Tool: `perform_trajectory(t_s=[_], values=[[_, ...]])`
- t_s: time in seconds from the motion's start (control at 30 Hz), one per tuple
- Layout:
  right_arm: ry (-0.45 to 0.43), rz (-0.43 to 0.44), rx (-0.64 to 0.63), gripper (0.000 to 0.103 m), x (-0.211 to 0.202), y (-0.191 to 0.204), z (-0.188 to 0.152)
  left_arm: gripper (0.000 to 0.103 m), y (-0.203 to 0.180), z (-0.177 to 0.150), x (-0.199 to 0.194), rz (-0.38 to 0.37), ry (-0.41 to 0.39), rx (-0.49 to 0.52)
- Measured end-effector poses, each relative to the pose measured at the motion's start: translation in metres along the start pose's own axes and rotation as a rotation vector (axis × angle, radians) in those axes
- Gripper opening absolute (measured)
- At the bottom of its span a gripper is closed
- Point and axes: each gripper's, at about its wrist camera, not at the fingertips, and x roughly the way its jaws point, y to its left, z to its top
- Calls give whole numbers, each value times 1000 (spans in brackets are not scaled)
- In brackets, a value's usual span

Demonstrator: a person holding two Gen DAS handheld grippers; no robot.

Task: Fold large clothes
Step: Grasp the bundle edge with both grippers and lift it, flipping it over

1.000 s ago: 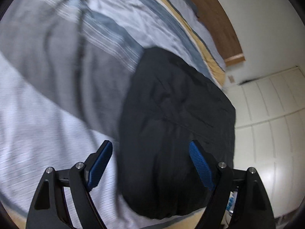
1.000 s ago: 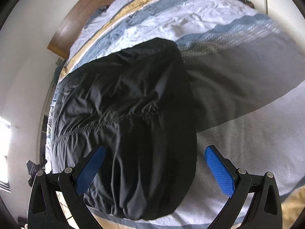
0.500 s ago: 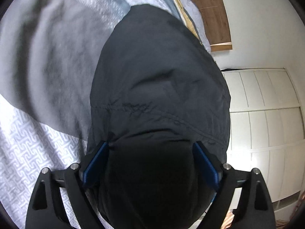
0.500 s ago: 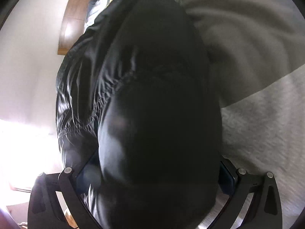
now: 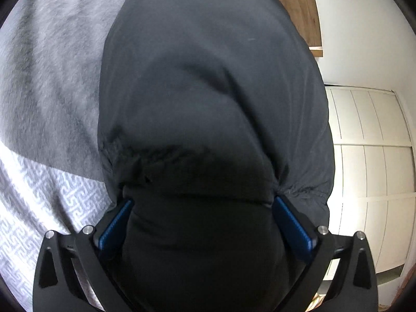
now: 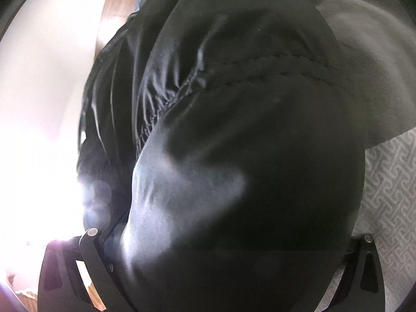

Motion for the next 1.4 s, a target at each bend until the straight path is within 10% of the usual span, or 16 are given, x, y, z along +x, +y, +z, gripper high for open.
perform_trajectory(t_s=[0.2, 0.3, 0.47, 0.83, 1.03, 1.2, 1.4], values=[[38, 49, 36, 99, 19, 11, -3, 93, -29, -11, 18, 119, -39, 47], [12, 70, -14, 62, 19, 31, -7, 63, -42, -19, 25, 70, -57, 21], [-24, 64, -122, 34, 7, 75, -12, 37, -68, -29, 20, -9, -117, 3], [-150, 120, -470, 28, -52, 224, -33, 28, -198, -44, -39, -208, -166, 240], [-162, 190, -494, 28, -87, 243, -68, 28, -219, -92, -91, -251, -187, 325], [-131, 149, -453, 28, -61, 220, -84, 29, -190, -117, -89, -162, -173, 340], [-22, -75, -311, 30, 9, 135, -97, 29, -86, -116, -33, 126, -94, 223]])
